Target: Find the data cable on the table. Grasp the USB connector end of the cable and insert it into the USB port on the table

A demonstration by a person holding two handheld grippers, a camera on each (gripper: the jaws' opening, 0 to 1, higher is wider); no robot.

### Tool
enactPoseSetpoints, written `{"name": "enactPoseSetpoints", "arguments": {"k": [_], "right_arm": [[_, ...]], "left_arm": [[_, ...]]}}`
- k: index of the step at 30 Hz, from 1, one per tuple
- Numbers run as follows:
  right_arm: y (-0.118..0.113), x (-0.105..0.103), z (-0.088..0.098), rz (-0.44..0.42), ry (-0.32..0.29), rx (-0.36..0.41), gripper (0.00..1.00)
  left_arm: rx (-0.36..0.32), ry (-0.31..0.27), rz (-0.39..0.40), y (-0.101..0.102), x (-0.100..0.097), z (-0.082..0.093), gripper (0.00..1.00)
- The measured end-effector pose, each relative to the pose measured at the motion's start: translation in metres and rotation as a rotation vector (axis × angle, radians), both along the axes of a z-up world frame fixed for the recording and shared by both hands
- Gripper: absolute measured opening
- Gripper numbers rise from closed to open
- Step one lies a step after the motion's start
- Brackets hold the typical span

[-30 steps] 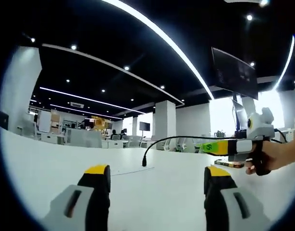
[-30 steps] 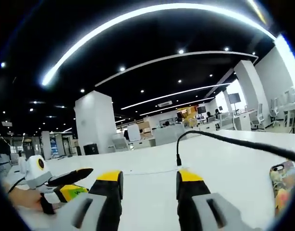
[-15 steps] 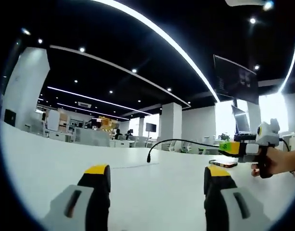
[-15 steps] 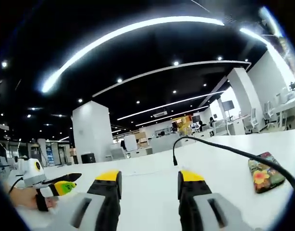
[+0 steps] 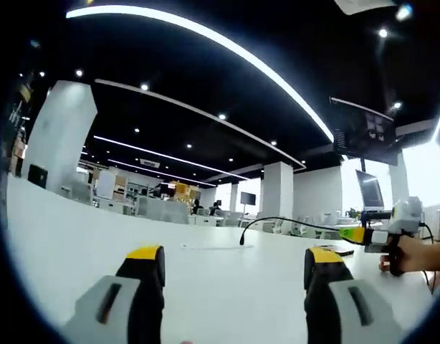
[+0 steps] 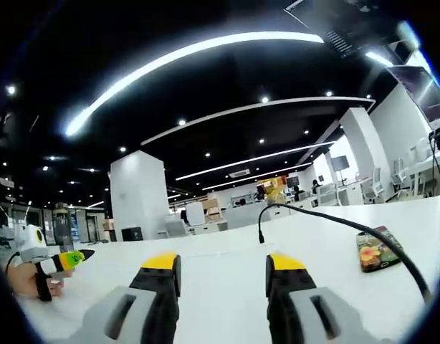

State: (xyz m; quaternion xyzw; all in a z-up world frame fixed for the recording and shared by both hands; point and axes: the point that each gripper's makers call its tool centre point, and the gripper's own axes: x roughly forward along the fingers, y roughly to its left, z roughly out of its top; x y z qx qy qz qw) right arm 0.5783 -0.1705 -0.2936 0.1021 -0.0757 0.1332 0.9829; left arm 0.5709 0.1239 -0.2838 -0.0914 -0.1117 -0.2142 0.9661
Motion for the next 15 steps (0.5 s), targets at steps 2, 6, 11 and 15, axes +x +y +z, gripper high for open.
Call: {"name": "enactPoseSetpoints", "arguments": {"k": [2,6,11,15], "right_arm": [[0.003,-0.004,0.000,0.011,-0.004,0.023,0.48],[0.006,-0.013,0.000,-0.007,-0.048,0.029,0.48],[0.001,-0.015,0.004,-0.027,-0.079,0.024,0.48],[-0.004,-0.019,0.008,-0.043,-0.105,0.038,0.48]], "left_arm": [[0.008,-0.004,0.022,0.007,-0.001,0.001,0.79],[0.075,-0.029,0.053,0.013,-0.001,0.005,0.79],[0.113,-0.056,0.078,0.014,0.002,0.011,0.79],[0.068,-0.050,0.101,0.021,0.002,0.005,0.79]]}}
